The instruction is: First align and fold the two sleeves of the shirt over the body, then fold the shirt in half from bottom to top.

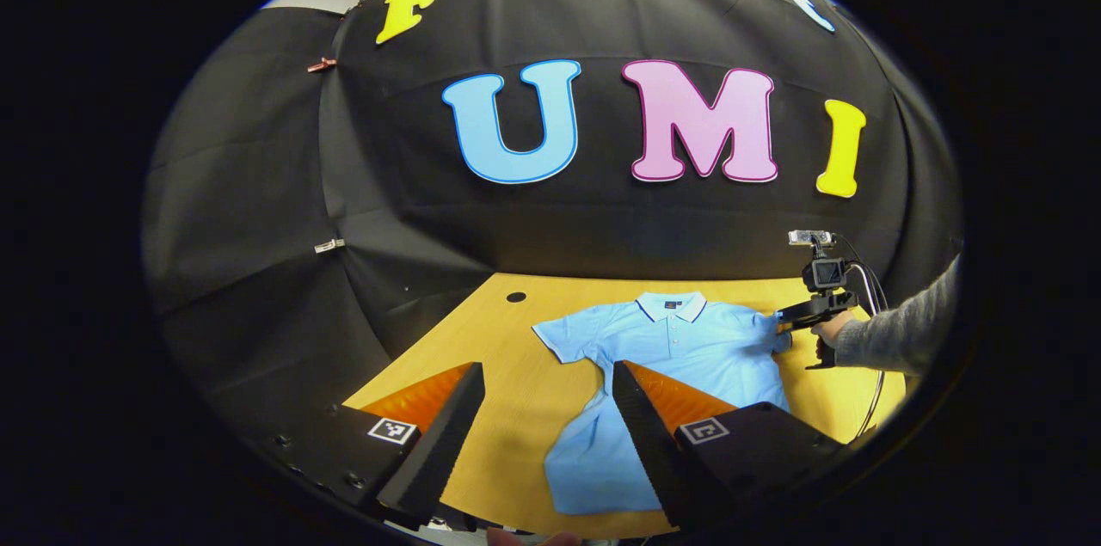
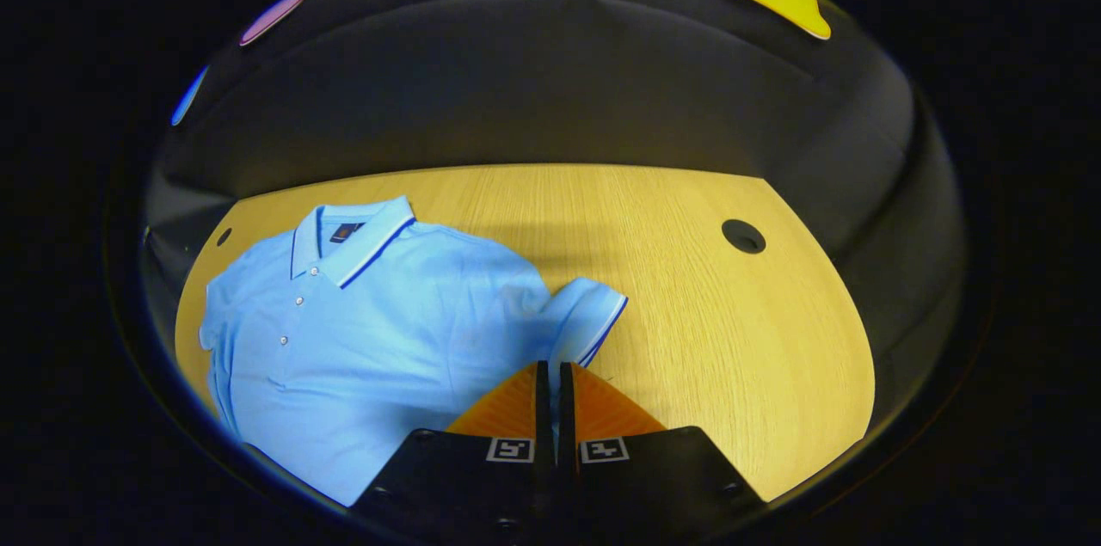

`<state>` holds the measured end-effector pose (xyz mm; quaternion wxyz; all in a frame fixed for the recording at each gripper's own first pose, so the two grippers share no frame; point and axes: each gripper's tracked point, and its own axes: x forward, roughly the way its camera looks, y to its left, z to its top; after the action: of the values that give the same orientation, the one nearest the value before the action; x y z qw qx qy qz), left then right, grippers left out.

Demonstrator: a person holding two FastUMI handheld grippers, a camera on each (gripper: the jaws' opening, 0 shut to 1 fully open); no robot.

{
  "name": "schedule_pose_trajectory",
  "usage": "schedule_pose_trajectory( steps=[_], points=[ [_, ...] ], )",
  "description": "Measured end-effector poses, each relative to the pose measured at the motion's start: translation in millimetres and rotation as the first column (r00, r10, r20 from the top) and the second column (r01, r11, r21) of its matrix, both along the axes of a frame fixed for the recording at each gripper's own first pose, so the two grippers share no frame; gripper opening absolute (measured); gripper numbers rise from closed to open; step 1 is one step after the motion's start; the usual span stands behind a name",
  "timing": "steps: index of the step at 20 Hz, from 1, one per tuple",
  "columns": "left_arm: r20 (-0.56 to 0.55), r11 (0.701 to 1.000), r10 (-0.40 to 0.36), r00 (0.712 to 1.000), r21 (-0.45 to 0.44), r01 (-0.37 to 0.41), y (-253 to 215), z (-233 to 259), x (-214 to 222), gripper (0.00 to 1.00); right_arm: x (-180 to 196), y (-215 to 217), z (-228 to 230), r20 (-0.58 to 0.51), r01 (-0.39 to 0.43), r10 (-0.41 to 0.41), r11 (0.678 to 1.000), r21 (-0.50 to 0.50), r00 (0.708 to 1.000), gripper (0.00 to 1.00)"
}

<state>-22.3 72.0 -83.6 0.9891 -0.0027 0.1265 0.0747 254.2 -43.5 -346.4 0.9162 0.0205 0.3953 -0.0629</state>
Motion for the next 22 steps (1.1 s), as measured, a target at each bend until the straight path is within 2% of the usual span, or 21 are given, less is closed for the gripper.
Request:
schedule_pose_trajectory(
  steps=[4, 7, 8, 9, 10, 15, 20, 22],
  points=[
    [-0.001, 1.000, 0.001, 1.000, -0.026, -0.001, 9, -4, 1, 0.95, 6, 29, 22, 0.042, -0.081, 0.082, 0.996, -0.029, 0.996, 0.05],
    [0.000, 0.999, 0.014, 1.000, -0.037, -0.014, 21, -7, 2, 0.95, 11, 65, 43, 0.076, -0.188, 0.193, 0.980, -0.071, 0.978, 0.05],
    [0.001, 0.999, 0.019, 1.000, -0.041, -0.019, 26, -7, 1, 0.95, 13, 82, 47, 0.085, -0.227, 0.233, 0.971, -0.079, 0.969, 0.05],
    [0.002, 0.999, 0.027, 1.000, -0.043, -0.026, 30, -6, 0, 0.95, 14, 99, 50, 0.087, -0.265, 0.271, 0.961, -0.080, 0.959, 0.10],
    [0.001, 0.998, 0.033, 0.999, -0.046, -0.033, 35, -8, -2, 0.95, 14, 117, 51, 0.086, -0.301, 0.308, 0.950, -0.083, 0.948, 0.05],
    [-0.009, 0.996, 0.077, 0.997, -0.051, -0.077, 54, -12, -15, 0.95, 8, 200, 41, 0.051, -0.464, 0.469, 0.882, -0.086, 0.882, 0.05],
    [-0.021, 0.990, 0.123, 0.992, -0.060, -0.124, 70, -17, -26, 0.95, -9, 249, 18, -0.007, -0.551, 0.551, 0.833, -0.053, 0.834, 0.05],
    [-0.024, 0.989, 0.136, 0.990, -0.061, -0.137, 74, -18, -32, 0.95, -13, 260, 9, -0.027, -0.567, 0.566, 0.823, -0.041, 0.824, 0.05]
  ],
)
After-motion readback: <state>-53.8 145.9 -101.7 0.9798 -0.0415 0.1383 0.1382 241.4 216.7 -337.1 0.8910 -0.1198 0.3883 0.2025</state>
